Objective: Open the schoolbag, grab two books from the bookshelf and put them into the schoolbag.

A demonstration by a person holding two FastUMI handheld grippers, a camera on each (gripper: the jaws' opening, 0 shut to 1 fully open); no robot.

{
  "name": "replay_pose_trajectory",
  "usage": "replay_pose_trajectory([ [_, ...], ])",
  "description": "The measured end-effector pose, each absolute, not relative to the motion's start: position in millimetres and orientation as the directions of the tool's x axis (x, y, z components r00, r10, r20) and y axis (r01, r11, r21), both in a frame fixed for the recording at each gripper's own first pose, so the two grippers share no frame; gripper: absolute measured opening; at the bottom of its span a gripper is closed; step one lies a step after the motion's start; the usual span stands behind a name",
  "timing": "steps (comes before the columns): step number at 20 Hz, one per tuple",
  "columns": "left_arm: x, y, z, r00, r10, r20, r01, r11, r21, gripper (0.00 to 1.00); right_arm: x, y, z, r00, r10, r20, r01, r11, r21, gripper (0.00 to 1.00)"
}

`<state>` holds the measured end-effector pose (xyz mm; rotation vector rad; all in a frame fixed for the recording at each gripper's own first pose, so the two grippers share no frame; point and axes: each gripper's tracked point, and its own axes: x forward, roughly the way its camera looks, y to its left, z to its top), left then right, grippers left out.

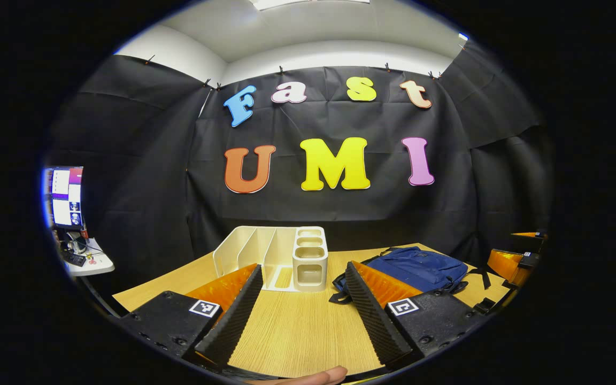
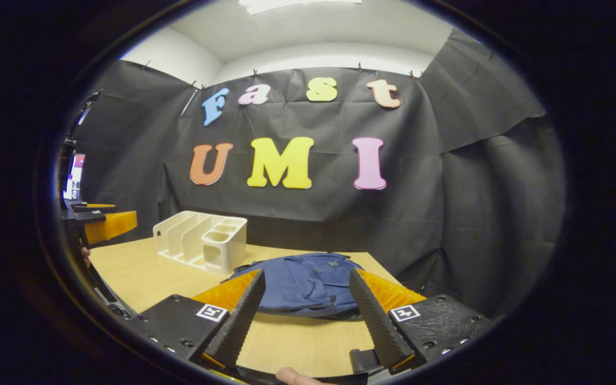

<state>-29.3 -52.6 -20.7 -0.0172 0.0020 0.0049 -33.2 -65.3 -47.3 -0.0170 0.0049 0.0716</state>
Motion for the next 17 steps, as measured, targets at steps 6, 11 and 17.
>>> replay_pose_trajectory([
  [6,-5,-82,-25,0.991,0.106,0.081,-0.104,0.994,-0.032,0.98,7,-142,-64,0.998,0.033,0.058,-0.031,0.999,-0.032,0.95],
  [11,31,-134,-1,0.929,0.267,0.255,-0.251,0.963,-0.095,1.0,51,-251,-49,0.969,-0.022,0.248,0.005,0.998,0.069,0.95],
  [17,88,-272,-21,0.977,0.09,0.191,-0.076,0.994,-0.075,0.98,129,-344,-66,0.932,-0.112,0.345,0.099,0.994,0.056,0.95],
])
